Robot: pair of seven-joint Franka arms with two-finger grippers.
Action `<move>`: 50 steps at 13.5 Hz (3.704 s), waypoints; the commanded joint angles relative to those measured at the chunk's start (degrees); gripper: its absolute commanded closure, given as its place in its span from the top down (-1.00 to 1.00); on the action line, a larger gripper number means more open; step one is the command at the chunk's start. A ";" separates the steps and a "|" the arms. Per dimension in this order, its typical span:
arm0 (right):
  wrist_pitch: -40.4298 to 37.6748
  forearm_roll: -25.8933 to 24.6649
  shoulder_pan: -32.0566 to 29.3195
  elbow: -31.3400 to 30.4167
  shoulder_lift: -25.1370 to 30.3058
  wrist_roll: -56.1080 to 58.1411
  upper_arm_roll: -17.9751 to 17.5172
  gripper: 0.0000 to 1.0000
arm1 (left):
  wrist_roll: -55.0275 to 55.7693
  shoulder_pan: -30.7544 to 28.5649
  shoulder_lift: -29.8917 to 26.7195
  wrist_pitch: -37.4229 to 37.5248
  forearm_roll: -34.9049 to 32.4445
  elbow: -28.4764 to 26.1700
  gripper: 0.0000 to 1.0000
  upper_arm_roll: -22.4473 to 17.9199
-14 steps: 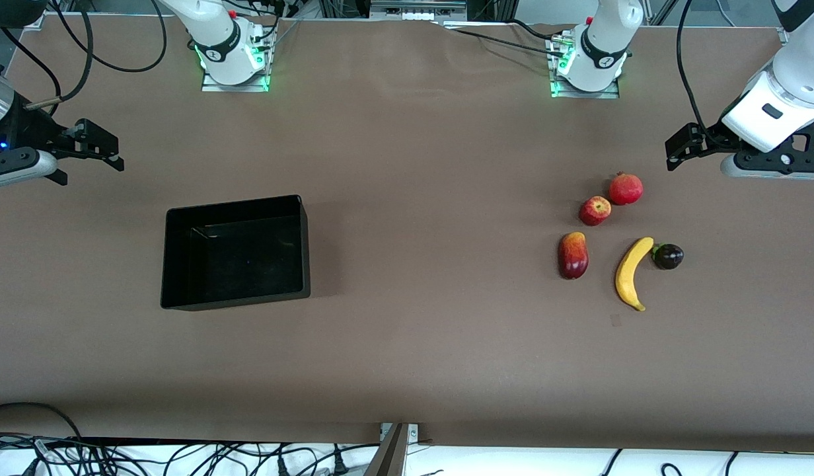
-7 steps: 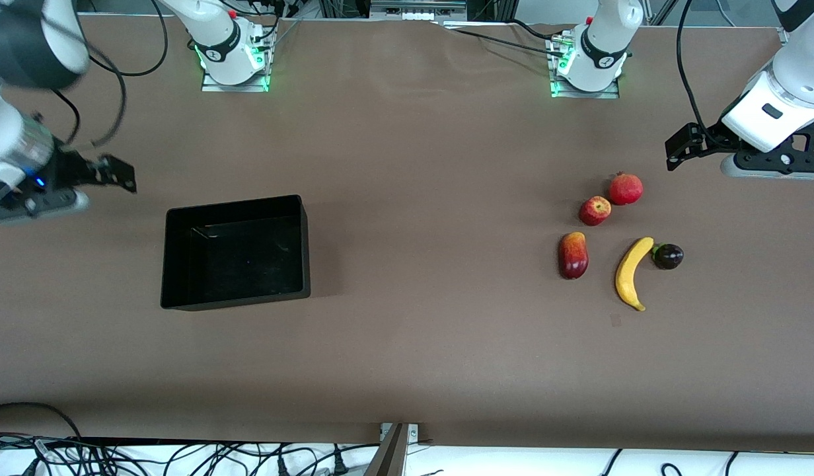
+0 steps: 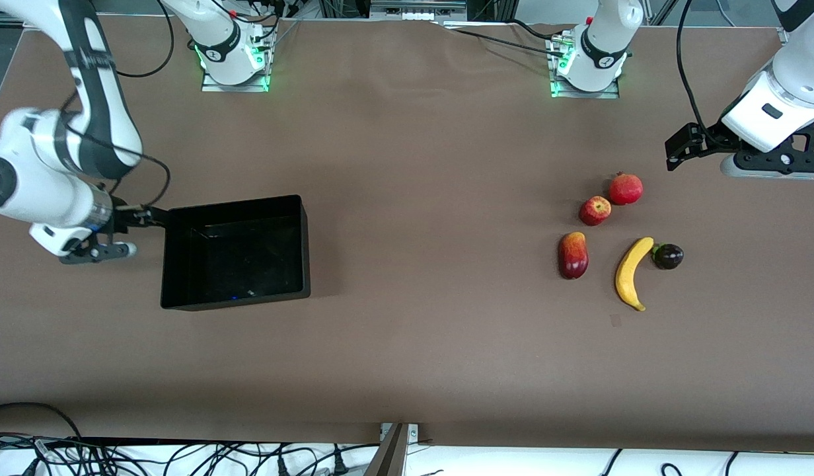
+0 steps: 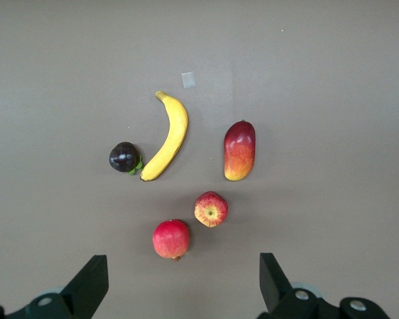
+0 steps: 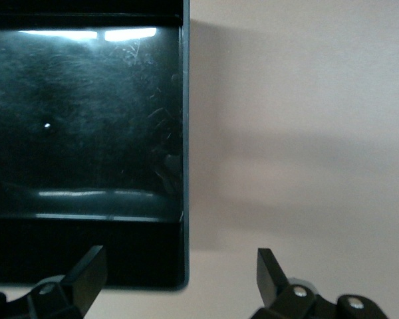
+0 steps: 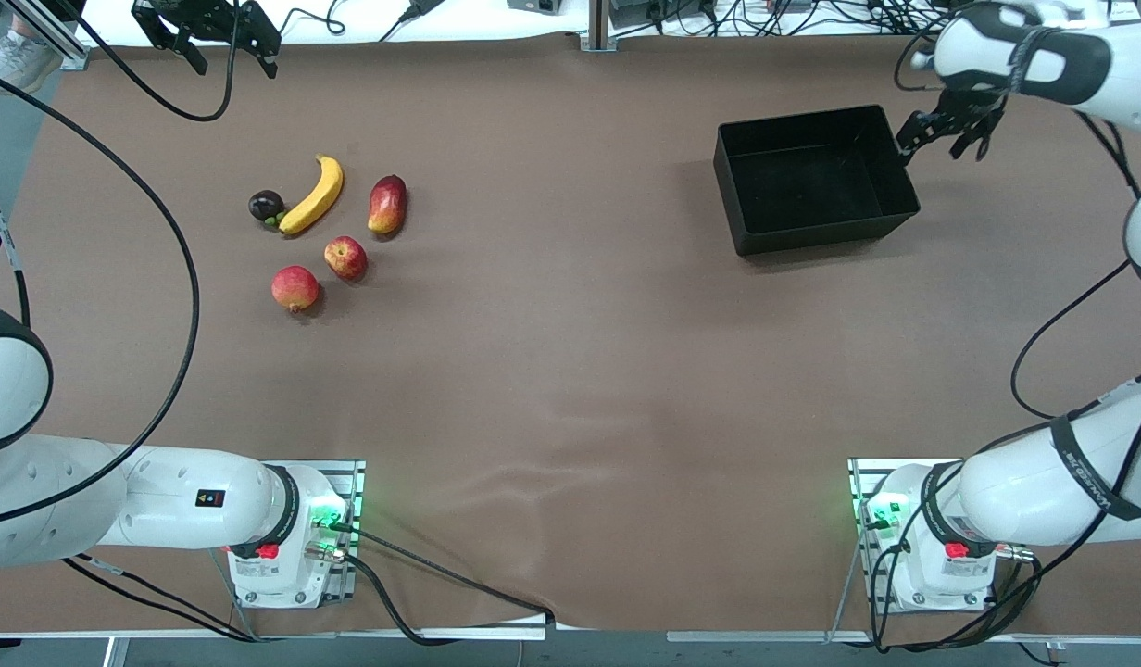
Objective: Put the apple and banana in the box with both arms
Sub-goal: 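Lower the right gripper against the side wall of the black box, then push the black box with the right gripper toward the fruit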
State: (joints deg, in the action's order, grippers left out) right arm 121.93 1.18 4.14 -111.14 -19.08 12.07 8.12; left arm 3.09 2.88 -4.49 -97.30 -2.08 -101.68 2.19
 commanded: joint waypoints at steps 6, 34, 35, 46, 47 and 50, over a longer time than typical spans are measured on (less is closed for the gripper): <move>12.01 5.94 -0.62 -4.70 -5.70 3.75 -0.12 0.06 | 0.07 0.55 0.88 1.41 1.11 1.83 1.00 -0.61; -4.95 9.81 39.98 36.96 -24.33 -47.67 -5.74 -1.00 | -0.19 0.64 0.88 1.41 1.03 1.83 1.00 -0.52; -4.52 9.72 40.51 36.96 -24.86 -47.93 -5.74 -1.00 | -0.19 0.64 0.88 1.41 1.03 1.83 1.00 -0.52; -1.61 9.10 42.27 36.78 -27.15 -47.76 -5.22 1.00 | 0.16 0.64 0.88 1.59 1.03 1.83 1.00 -0.17; -2.05 9.10 42.10 36.87 -25.93 -47.58 -4.69 1.00 | 0.07 0.55 0.88 1.59 1.03 1.83 1.00 -0.17; -7.48 8.75 42.01 36.79 -20.58 -47.06 0.21 1.00 | 0.16 0.64 0.88 1.59 1.03 1.83 1.00 -0.17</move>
State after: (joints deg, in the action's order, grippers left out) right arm 118.86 9.29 46.13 -73.61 -44.24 -35.69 5.48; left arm 3.09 3.16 -4.30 -97.11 -2.08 -101.63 2.25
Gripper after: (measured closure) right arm 0.308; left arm 0.000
